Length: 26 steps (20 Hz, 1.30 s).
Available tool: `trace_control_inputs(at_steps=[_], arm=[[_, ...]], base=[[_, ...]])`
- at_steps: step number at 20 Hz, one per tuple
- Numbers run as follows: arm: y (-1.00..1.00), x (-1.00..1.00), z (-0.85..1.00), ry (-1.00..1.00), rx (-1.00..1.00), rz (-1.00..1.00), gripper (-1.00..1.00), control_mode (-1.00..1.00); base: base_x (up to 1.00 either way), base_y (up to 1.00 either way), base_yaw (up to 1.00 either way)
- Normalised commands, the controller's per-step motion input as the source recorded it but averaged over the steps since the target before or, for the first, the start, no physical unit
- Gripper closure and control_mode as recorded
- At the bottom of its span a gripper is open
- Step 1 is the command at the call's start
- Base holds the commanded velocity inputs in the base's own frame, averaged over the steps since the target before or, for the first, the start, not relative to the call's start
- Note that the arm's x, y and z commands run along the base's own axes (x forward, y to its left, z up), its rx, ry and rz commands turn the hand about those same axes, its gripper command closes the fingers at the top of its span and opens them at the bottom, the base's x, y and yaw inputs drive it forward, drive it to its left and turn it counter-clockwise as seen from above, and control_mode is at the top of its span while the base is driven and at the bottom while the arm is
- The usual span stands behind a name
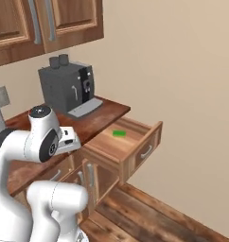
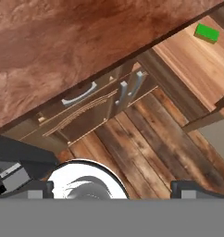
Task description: Restock the sink supplies by placing the sponge and soap dispenser on the counter and next to the sink. Make sure the soap dispenser is upright.
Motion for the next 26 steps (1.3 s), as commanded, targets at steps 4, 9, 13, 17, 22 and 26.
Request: trace_control_inputs(at_steps=[4,9,13,17,22,26], arm=[[0.00,0.00,0.00,0.00,0.00,0.00,-1.00,1.00],[0.00,0.00,0.00,0.00,0.00,0.00,-1.00,1.00],[0.00,0.00,0.00,0.00,0.00,0.00,-1.00,1.00],[0.00,0.00,0.00,0.00,0.00,0.00,-1.00,1.00],[0.00,0.00,0.00,0.00,0.00,0.00,-1.00,1.00],[0.00,0.00,0.00,0.00,0.00,0.00,-1.00,1.00]], base=[[0.56,-0.33,0.37],[0.54,-0.46,0.31],[0.34,-0.11,0.21],[0.26,0.00,0.07],[0.47,0.00,0.01],[0.40,0.00,0.03]])
